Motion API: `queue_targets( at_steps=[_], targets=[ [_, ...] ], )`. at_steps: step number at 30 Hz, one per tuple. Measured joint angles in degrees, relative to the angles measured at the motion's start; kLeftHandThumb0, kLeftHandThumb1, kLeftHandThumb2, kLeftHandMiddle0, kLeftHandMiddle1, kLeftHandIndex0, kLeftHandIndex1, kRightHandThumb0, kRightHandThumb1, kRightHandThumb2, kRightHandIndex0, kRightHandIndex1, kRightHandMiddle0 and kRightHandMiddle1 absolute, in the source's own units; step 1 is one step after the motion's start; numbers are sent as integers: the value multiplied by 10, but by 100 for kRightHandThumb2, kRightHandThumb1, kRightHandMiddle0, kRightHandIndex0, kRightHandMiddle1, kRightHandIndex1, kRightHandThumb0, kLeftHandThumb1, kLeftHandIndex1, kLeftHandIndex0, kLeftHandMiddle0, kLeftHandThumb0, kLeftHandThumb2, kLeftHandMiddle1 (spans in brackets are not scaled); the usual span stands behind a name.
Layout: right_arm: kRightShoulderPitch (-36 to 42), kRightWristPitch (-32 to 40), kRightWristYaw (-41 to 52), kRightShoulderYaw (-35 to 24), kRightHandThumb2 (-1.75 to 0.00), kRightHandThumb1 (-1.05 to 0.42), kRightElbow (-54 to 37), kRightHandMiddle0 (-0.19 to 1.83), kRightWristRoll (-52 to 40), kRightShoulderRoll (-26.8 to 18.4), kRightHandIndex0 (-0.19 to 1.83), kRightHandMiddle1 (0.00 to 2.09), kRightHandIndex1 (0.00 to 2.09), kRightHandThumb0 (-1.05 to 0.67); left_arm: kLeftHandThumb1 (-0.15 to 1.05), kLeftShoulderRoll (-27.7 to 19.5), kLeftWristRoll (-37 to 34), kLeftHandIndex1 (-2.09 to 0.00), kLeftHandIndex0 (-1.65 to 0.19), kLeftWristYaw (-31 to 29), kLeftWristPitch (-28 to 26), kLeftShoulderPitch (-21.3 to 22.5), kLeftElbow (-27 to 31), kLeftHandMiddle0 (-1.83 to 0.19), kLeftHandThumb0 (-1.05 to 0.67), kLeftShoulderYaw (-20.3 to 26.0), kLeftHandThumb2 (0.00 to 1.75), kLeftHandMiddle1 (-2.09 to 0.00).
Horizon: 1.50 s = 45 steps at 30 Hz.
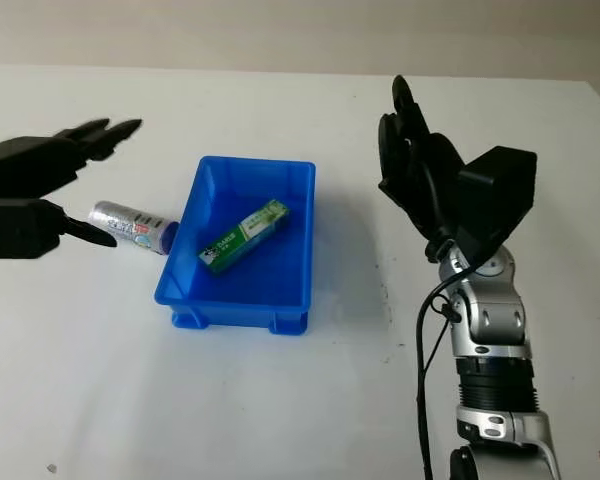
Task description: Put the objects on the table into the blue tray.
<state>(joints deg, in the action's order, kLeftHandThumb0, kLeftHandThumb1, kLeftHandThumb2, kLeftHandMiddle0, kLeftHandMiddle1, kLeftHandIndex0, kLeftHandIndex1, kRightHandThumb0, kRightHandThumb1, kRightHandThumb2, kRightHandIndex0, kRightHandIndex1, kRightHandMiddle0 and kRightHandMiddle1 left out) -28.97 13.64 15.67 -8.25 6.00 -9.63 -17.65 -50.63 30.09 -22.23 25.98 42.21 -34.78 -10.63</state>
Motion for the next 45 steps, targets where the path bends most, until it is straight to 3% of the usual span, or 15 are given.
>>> queue_targets(
  at_steps=[6, 13, 24, 25, 26, 29, 31, 34, 38, 40, 45],
  targets=[
    [0, 3, 6, -2, -74, -105, -1, -19, -2, -2, -19, 0, 0, -74, 80, 13, 54, -9, 1, 22, 14, 32, -50, -1, -57, -40, 5, -7],
    [0, 9, 9, -8, -75, -105, -11, -19, -11, -3, -19, 0, 0, -72, 80, 17, 77, -10, -9, 55, 46, 36, -91, -12, -49, -61, 5, -8],
    [0, 12, 9, -9, -74, -105, -14, -19, -13, -2, -19, 0, 0, -72, 82, 17, 115, -21, -41, 141, 99, 41, -124, -50, -36, -76, 6, -18],
    [0, 13, 8, -10, -74, -105, -14, -19, -14, -2, -19, 0, 0, -72, 84, 17, 115, -27, -43, 145, 104, 41, -127, -50, -36, -77, 6, -32],
    [0, 14, 8, -10, -74, -105, -14, -19, -14, -3, -19, 0, 0, -72, 85, 16, 115, -40, -43, 147, 107, 41, -129, -41, -36, -77, 6, -61],
    [0, 14, 8, -10, -74, -105, -14, -19, -16, -2, -19, 0, 0, -72, 91, 16, 115, -110, -24, 149, 116, 41, -134, -24, -37, -79, 6, -132],
    [0, 14, 8, -10, -74, -105, -14, -19, -17, -3, -19, 0, 0, -72, 97, 15, 115, -136, -22, 150, 122, 41, -137, -21, -37, -80, 6, -163],
    [0, 14, 9, -10, -74, -105, -14, -19, -18, -2, -19, 0, 0, -72, 103, 13, 119, -146, -21, 157, 132, 41, -140, -22, -35, -83, 10, -189],
    [0, 14, 8, -10, -74, -105, -14, -19, -18, -3, -19, 0, 0, -72, 105, 9, 137, -147, -20, 177, 140, 39, -139, -23, -41, -92, 24, -205],
    [0, 15, 8, -10, -74, -105, -14, -19, -18, -3, -19, 0, 0, -72, 105, 6, 151, -193, -11, 190, 138, 36, -137, -33, -45, -97, 29, -209],
    [0, 16, 8, -11, -74, -105, -14, -19, -21, -2, -19, 0, 0, -72, 105, -1, 194, -209, -26, 244, 137, 32, -132, -54, -49, -117, 34, -209]
  ],
)
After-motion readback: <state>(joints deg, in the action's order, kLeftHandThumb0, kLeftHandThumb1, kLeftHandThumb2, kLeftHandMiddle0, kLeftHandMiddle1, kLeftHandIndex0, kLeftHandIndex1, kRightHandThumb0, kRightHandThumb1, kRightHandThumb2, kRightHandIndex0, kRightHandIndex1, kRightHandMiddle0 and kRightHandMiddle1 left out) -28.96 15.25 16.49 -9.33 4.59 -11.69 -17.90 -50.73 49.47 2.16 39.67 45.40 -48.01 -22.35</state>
